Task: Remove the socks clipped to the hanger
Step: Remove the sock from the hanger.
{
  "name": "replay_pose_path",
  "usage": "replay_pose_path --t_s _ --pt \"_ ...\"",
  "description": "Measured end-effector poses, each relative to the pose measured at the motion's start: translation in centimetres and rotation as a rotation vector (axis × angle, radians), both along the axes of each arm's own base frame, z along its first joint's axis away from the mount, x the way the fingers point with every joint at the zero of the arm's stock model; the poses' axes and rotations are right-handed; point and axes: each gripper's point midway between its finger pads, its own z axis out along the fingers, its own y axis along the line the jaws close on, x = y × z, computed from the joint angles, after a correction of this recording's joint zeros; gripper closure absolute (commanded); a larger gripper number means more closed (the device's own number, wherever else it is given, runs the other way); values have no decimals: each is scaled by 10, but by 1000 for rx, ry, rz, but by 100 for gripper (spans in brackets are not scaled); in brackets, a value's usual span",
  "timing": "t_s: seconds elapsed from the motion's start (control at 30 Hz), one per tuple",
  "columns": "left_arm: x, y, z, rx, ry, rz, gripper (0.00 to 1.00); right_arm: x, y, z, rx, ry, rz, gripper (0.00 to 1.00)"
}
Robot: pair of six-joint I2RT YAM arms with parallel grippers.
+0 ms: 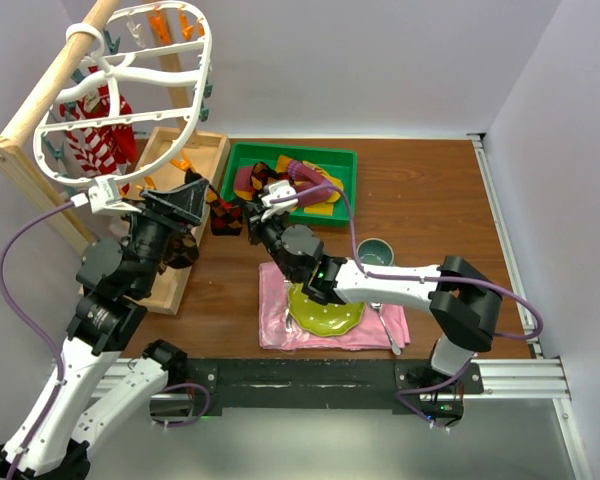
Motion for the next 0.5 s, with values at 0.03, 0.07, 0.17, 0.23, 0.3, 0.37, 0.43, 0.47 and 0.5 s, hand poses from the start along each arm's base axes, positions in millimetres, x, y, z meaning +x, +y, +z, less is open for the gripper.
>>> replay_pose_path --t_s 0.03,0.07,0.17,0.23,0.3,0.37,0.43,0.47,0.5 --pt "0 2 1 -11 -1 9 34 0 -1 0 -1 -1 -6 100" --pt "0 3 2 -18 -1 17 34 1 -1 0 -2 -2 -12 100" --pt "1 9 5 -45 -1 46 34 0 -2 1 -7 -6 -17 100" --pt "1 12 7 -57 -2 61 35 0 -2 1 -11 -9 -21 100" --pt "1 16 10 -73 -5 80 35 -1 -3 0 -14 -9 -31 100" --pt "1 18 12 -81 -6 90 35 -3 -2 0 -20 -12 -32 100" --pt "2 20 13 -90 -6 101 35 -5 -2 0 -30 -16 -40 100" --pt "3 20 13 -91 -4 105 35 -7 -2 0 -34 -19 -41 100" --pt "4 21 14 -91 -3 110 36 -9 -1 0 -41 -22 -44 100"
